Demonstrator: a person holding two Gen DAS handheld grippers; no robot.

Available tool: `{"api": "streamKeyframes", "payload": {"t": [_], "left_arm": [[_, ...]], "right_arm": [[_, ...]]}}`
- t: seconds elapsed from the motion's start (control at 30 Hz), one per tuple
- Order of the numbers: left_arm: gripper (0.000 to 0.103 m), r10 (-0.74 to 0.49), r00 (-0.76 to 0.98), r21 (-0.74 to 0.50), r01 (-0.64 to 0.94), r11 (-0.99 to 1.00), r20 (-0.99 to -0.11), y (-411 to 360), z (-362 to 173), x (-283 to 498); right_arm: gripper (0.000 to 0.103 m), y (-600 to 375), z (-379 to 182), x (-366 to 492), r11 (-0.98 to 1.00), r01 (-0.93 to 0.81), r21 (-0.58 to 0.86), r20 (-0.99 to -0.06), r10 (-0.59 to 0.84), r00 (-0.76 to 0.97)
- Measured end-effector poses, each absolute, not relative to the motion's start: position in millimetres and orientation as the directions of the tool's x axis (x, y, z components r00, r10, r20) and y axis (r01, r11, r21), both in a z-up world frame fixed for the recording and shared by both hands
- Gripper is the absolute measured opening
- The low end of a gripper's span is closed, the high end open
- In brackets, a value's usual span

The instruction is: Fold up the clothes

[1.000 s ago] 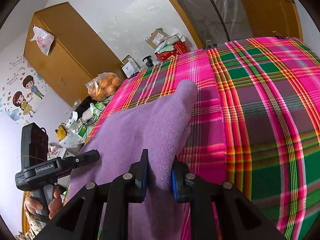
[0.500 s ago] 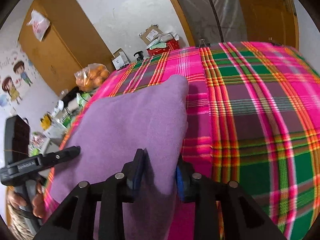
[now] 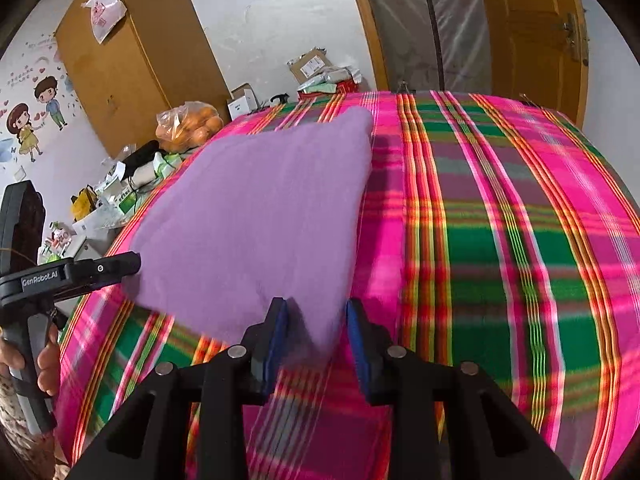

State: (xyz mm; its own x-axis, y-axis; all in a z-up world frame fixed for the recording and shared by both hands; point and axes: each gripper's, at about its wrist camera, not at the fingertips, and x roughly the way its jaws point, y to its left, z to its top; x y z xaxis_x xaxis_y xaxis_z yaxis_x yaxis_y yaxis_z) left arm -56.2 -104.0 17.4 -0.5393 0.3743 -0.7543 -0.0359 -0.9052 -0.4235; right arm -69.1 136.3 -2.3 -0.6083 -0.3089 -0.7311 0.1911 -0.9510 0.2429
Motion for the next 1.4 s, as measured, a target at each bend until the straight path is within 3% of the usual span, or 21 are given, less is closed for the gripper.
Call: {"api": "streamKeyframes", "payload": {"t": [0.4,0.67,0.83,1.1,1.27,1.4], "left_arm": [[0.05,0.292,-0.543,-0.315,-0.052,-0.948,-0.787,-76,12,-28],[0.05,0.252,-0.572,-0.229,-0.114,-0.967,-0.781,-37,9,-31],[0.05,0.184,-0.608,-0.144,-0.115,-0.983,-0.773,-24,7,-36],[0.05,0.127,-0.634,-0.085,-0.096,-0.992,-0.763,-21,5,-46],[0.05,0.1,-0.638,-0.068,-0.076,-0.995,-0.763,-18,4,-46],[0.051,0.091,-0.638,-0.057,-0.073,-0.996,-0.765,-17,3,-46]], "right_arm": [[0.031,104,-5,-33,-0.952,0.233,0.197,-0.754,-0.299,-0.585],[0.032,83,-7,-28,-0.974,0.212,0.073,-0.768,-0.191,-0.612],[0.055,75,-8,-31,-0.987,0.161,-0.024,-0.772,-0.084,-0.631],[0.062,67,-8,-36,-0.989,0.11,-0.095,-0.768,0.002,-0.641],[0.073,84,-11,-38,-0.996,0.087,-0.033,-0.782,-0.028,-0.622],[0.075,90,-13,-42,-0.997,0.079,-0.013,-0.786,-0.039,-0.617]]}}
